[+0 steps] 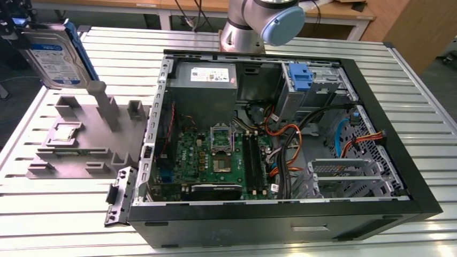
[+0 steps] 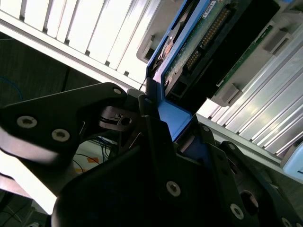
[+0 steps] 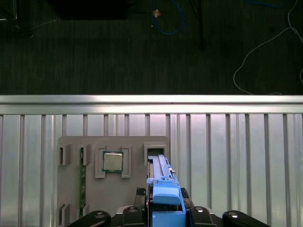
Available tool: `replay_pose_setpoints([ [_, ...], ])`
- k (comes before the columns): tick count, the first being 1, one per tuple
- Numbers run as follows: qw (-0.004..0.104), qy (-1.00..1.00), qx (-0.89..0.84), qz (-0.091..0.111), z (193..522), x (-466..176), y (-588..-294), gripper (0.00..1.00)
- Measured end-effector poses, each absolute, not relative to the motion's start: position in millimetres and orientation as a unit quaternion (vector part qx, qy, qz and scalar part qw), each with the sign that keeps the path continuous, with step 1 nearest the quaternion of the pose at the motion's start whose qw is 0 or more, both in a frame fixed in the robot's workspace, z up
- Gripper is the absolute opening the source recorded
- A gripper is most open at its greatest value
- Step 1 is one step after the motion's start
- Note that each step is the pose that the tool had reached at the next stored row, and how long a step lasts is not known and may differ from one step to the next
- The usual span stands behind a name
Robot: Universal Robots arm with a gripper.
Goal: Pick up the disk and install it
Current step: 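Pick up the disk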
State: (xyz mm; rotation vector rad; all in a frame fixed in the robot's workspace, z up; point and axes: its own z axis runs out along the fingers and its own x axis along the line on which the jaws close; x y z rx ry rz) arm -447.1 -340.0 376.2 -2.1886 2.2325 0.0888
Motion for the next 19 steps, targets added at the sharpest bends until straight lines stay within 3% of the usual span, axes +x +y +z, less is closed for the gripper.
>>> replay_pose_setpoints([
  [19, 0.007, 0.714, -0.7, 0.028, 385.1, -447.1, -340.0, 0.37],
])
